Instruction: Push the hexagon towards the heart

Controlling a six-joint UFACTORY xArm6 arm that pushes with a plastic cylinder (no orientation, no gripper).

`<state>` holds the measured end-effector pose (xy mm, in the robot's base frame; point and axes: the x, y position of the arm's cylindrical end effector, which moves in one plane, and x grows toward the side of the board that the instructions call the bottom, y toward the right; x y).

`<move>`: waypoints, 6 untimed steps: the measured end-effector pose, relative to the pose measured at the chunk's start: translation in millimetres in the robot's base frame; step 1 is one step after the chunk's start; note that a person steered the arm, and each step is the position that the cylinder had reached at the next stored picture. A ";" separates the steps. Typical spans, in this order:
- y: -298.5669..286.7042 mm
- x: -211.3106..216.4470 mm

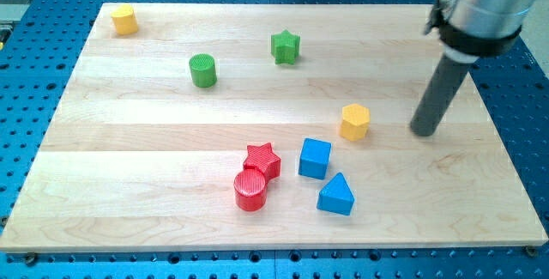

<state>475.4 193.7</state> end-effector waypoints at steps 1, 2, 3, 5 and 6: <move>-13.4 -0.4; -92.2 -7.2; -144.6 -12.5; -267.2 -20.8; -243.3 -11.2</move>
<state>464.1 -49.7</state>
